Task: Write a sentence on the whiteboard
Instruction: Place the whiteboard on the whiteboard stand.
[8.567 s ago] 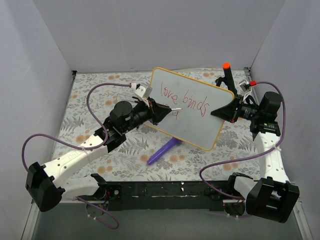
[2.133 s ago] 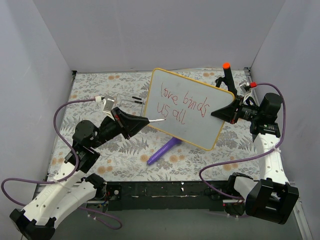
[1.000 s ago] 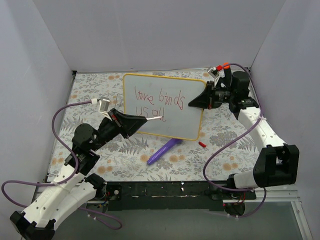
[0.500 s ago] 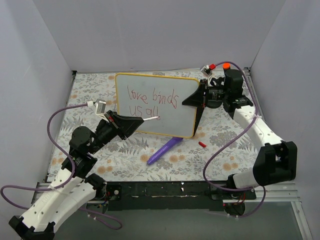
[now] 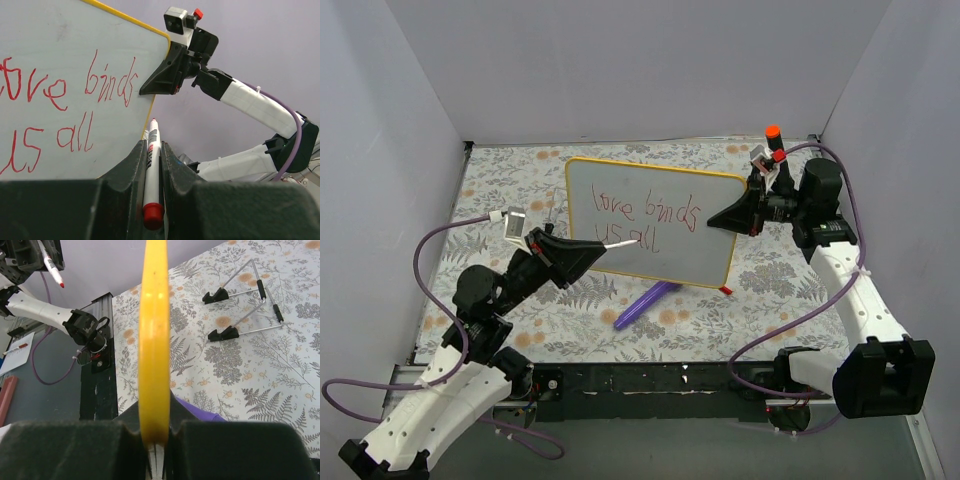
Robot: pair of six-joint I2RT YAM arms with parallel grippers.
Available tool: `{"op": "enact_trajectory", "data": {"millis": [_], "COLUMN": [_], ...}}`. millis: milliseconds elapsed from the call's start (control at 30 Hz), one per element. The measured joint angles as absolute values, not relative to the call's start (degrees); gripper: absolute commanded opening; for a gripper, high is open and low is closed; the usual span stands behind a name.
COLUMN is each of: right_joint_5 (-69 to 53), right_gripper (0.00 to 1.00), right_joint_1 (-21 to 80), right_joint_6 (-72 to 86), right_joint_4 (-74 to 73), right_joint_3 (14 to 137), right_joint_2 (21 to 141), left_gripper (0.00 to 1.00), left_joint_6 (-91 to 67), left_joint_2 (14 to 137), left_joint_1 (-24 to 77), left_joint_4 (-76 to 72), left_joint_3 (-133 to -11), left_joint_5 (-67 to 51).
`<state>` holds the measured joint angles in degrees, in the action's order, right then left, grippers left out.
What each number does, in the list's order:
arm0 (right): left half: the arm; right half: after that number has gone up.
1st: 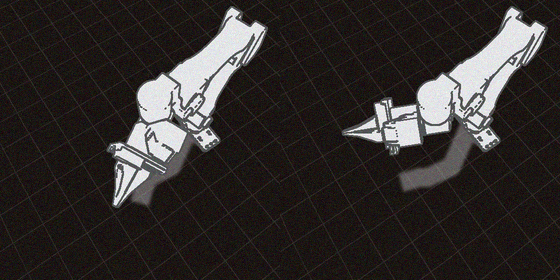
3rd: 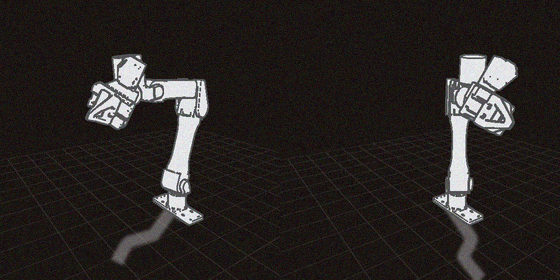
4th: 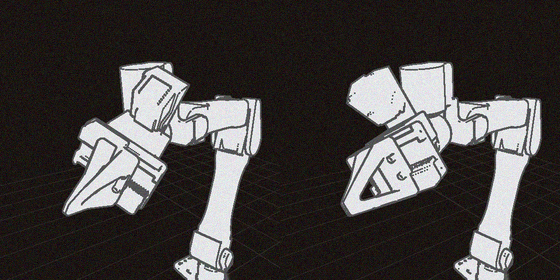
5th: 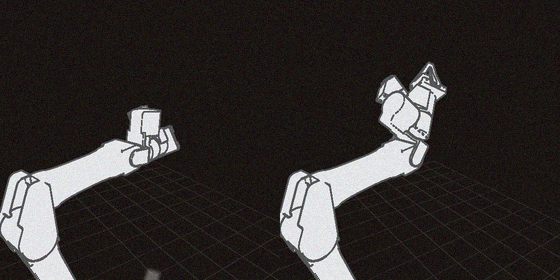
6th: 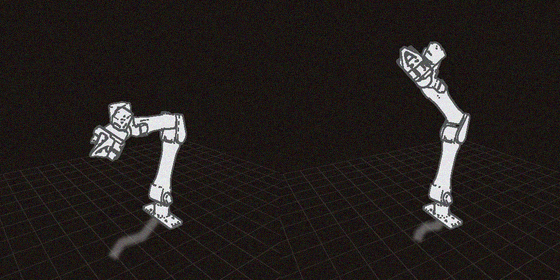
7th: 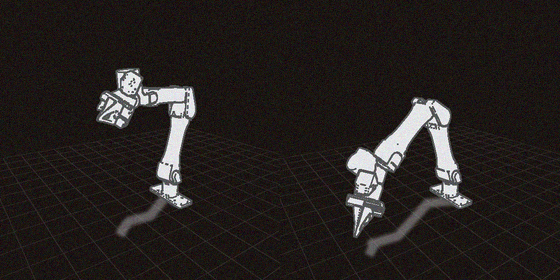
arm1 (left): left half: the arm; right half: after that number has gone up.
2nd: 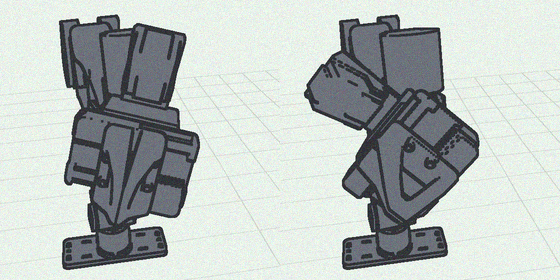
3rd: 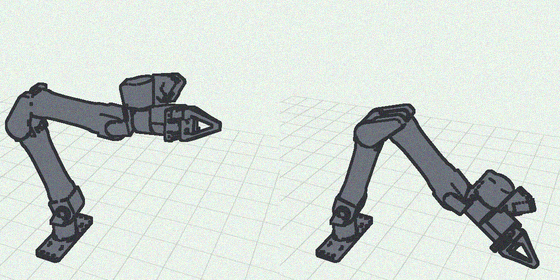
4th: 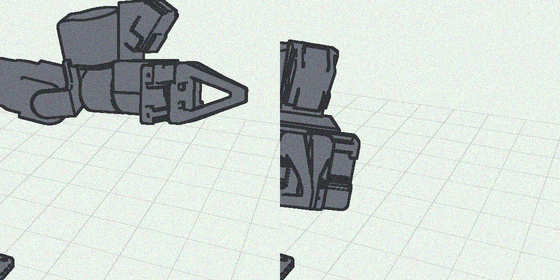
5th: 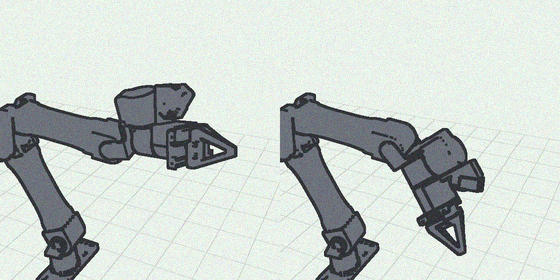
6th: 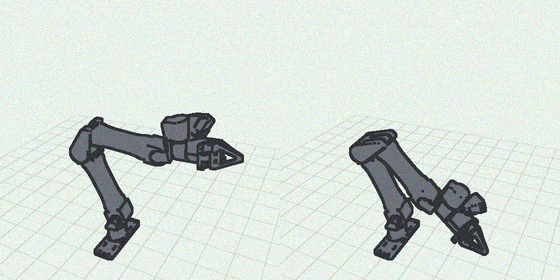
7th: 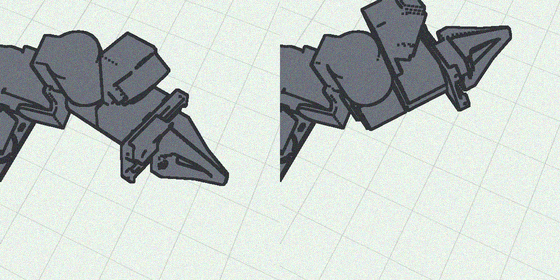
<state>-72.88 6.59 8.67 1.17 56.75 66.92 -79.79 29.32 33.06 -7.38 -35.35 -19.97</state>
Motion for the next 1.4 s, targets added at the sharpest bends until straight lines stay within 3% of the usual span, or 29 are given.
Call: {"op": "enact_trajectory", "data": {"millis": [433, 667, 1067, 1400], "right_joint_5": [-71.50, -65.08, -56.75, -49.36], "right_gripper": [0.01, 0.01, 0.01, 0.01], "right_joint_1": [5.28, 12.82, 20.51, 23.73], "right_joint_6": [9.43, 6.96, 22.90, 28.18], "right_joint_4": [0.86, -1.56, 16.40, 19.62], "right_joint_3": [55.88, 67.92, 80.95, 90.45], "right_joint_2": [67.29, 79.59, 102.54, 115.66], "left_gripper": [0.00, 0.00, 0.00, 0.00], "left_joint_6": [-79.96, -79.70, -76.90, -76.69], "left_joint_2": [24.75, 24.64, 23.66, 20.16], "left_joint_1": [33.06, 33.06, 33.06, 33.06], "left_joint_4": [-6.44, -4.38, 2.74, 5.91], "left_joint_3": [-34.85, -35.09, -40.21, -40.45], "left_joint_5": [-17.45, -13.74, -4.36, 0.51]}}
